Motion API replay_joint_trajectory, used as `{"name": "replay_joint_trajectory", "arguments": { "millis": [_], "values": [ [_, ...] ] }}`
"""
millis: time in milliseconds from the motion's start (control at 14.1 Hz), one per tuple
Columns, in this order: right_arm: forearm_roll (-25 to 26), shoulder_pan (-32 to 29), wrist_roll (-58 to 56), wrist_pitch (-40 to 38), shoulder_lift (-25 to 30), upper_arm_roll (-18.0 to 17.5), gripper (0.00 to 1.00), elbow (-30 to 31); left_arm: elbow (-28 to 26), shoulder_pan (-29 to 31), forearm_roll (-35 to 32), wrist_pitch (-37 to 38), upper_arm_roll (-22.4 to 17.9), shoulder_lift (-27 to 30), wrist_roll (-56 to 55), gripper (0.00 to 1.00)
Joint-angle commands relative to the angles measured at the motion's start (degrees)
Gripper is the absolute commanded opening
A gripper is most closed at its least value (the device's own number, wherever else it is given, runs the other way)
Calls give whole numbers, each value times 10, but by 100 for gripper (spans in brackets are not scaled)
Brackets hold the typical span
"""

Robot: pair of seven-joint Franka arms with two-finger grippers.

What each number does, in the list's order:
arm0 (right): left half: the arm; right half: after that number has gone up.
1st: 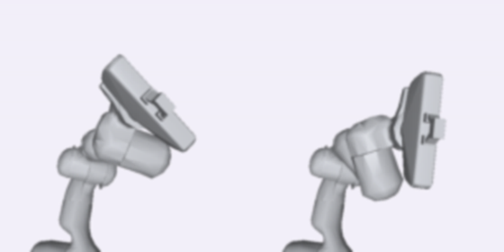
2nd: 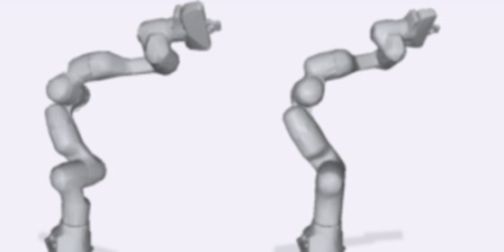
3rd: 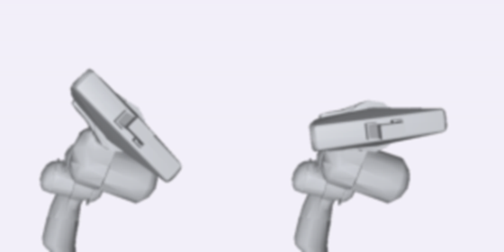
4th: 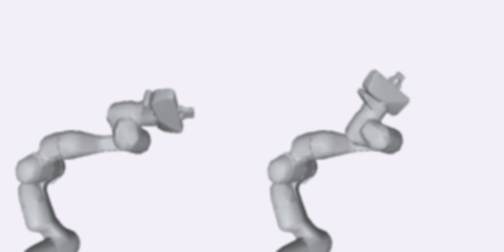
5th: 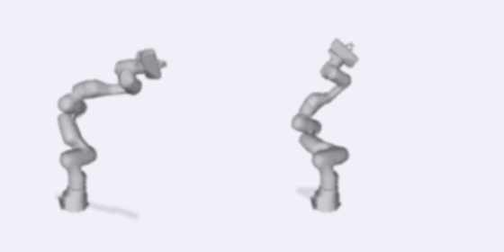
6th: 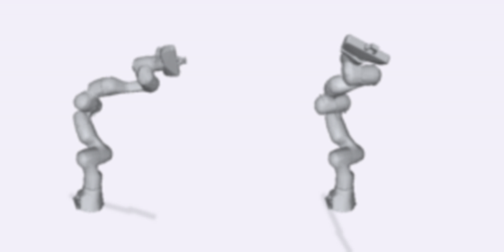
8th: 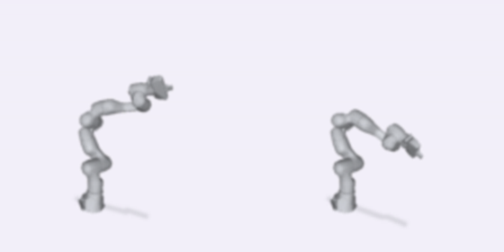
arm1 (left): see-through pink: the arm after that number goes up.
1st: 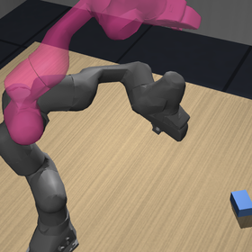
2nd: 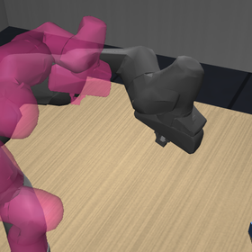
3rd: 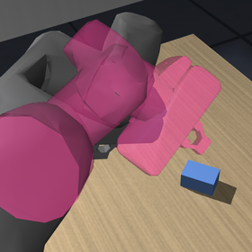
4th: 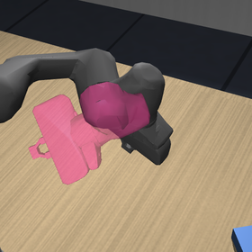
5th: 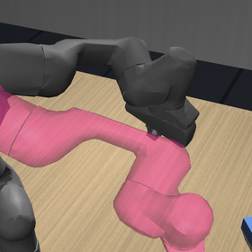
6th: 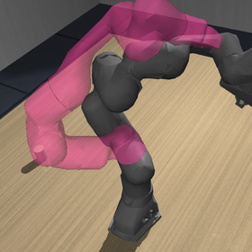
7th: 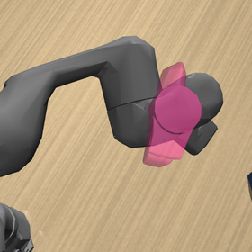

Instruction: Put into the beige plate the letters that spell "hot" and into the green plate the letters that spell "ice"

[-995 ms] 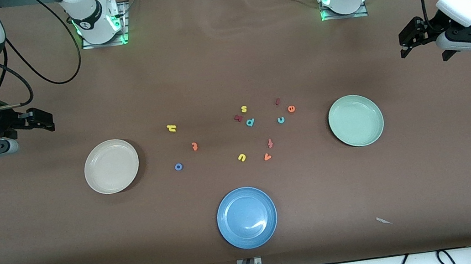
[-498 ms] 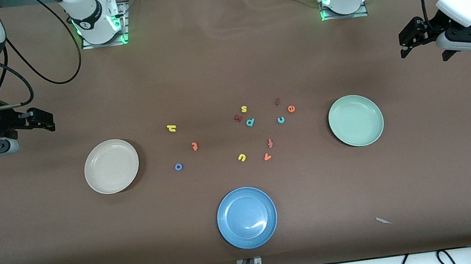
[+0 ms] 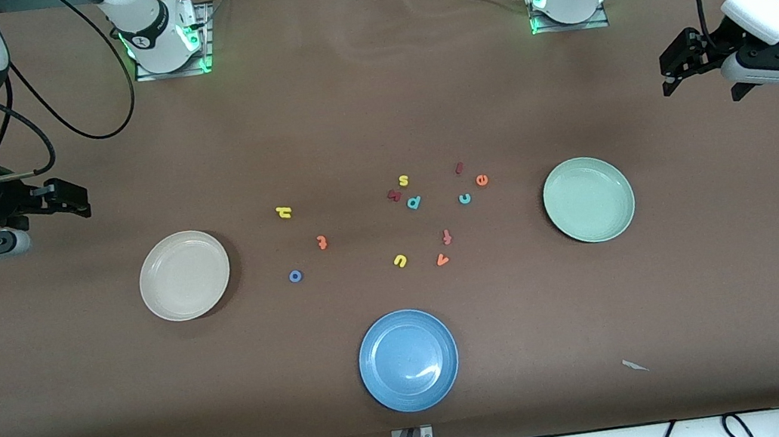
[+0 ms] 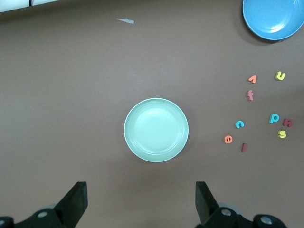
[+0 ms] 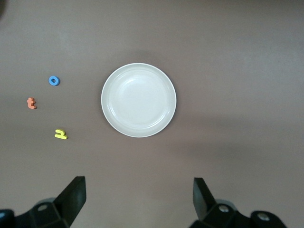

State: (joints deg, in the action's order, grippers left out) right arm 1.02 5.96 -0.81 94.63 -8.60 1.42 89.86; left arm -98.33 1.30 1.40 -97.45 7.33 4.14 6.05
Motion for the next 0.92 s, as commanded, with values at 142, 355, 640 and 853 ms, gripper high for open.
{"name": "replay_joint_trajectory", "arguments": {
  "millis": [142, 355, 640, 853],
  "values": [
    [-1, -2, -2, -2, -1, 0, 100, -10, 15, 3, -3, 15, 1, -4, 7, 100],
    [-1, -2, -2, -1, -1, 0, 100, -10, 15, 3, -3, 15, 0, -5, 7, 100],
    [-1, -2, -2, 1, -2, 0, 100, -9, 15, 3, -3, 14, 0, -4, 7, 100],
    [-1, -2, -1, 4, -2, 0, 100, -9, 15, 3, -3, 15, 0, -4, 7, 100]
  ]
}}
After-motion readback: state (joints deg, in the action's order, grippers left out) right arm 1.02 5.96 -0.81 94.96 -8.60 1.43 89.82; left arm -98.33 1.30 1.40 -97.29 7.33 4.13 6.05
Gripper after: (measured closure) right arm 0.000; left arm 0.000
